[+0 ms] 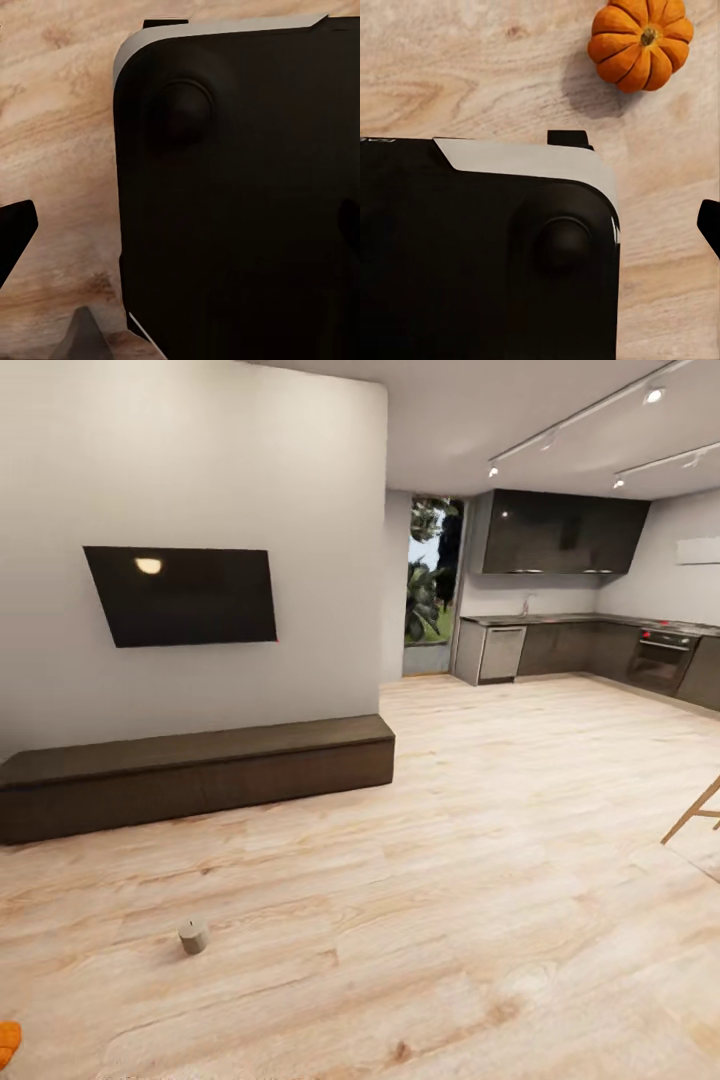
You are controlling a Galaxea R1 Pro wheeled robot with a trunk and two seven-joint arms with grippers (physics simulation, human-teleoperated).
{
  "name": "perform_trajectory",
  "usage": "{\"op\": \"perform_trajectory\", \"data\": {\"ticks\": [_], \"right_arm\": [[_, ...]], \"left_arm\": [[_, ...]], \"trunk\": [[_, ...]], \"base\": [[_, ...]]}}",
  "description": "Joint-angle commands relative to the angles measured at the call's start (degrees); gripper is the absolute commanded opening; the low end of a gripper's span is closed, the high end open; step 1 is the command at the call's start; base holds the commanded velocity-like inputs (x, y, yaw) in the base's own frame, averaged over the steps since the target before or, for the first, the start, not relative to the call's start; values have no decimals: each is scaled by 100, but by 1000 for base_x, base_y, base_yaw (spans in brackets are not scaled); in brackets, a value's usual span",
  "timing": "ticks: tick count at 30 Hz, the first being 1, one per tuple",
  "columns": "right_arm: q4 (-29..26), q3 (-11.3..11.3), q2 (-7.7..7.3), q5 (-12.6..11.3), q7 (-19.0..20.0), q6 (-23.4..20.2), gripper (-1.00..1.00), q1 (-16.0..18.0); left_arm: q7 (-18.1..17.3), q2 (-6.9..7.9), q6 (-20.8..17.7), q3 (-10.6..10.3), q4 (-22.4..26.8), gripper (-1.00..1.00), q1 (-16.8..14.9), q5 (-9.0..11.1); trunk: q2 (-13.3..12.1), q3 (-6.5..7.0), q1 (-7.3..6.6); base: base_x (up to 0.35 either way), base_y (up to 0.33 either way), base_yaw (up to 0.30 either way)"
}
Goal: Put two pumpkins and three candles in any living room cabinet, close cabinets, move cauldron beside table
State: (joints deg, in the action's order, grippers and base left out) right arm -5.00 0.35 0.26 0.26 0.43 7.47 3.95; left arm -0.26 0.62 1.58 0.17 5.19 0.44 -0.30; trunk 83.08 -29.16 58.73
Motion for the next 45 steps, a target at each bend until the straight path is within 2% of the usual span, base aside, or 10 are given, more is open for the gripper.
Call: {"op": "perform_trajectory", "data": {"ticks": [1, 10, 12, 15, 21, 28, 45], "right_arm": [[1, 0, 0, 0, 0, 0, 100, 0], [-1, 7, -19, 4, 13, 0, 100, 0], [-1, 9, -15, 1, 17, -3, 100, 0], [4, 8, -27, 0, 18, -8, 100, 0], [13, 8, -33, 33, 12, 15, 100, 32], [8, -36, -28, -34, -23, 4, 100, 44], [10, -26, -9, -33, -35, 9, 100, 44]], "left_arm": [[0, 1, 0, 0, 0, 100, 0, 2], [-2, 18, 0, 0, 0, 100, 0, 4], [-12, 109, 0, 5, 7, 100, 1, 11], [-17, 137, 0, 3, 8, 100, 0, 13], [-10, 147, 0, 12, 6, 100, 4, 11], [-9, 149, 0, 18, 6, 100, 3, 13], [-9, 149, 0, 18, 0, 100, 5, 13]], "trunk": [[0, 0, 0], [0, 0, 0], [0, 0, 0], [0, 0, 0], [0, 0, 0], [0, -4, 0], [0, -142, 0]], "base": [[0, 0, 286], [168, 110, 251], [269, 190, 41], [291, 175, 4], [0, 0, 0], [0, 0, 0], [0, 0, 117]]}}
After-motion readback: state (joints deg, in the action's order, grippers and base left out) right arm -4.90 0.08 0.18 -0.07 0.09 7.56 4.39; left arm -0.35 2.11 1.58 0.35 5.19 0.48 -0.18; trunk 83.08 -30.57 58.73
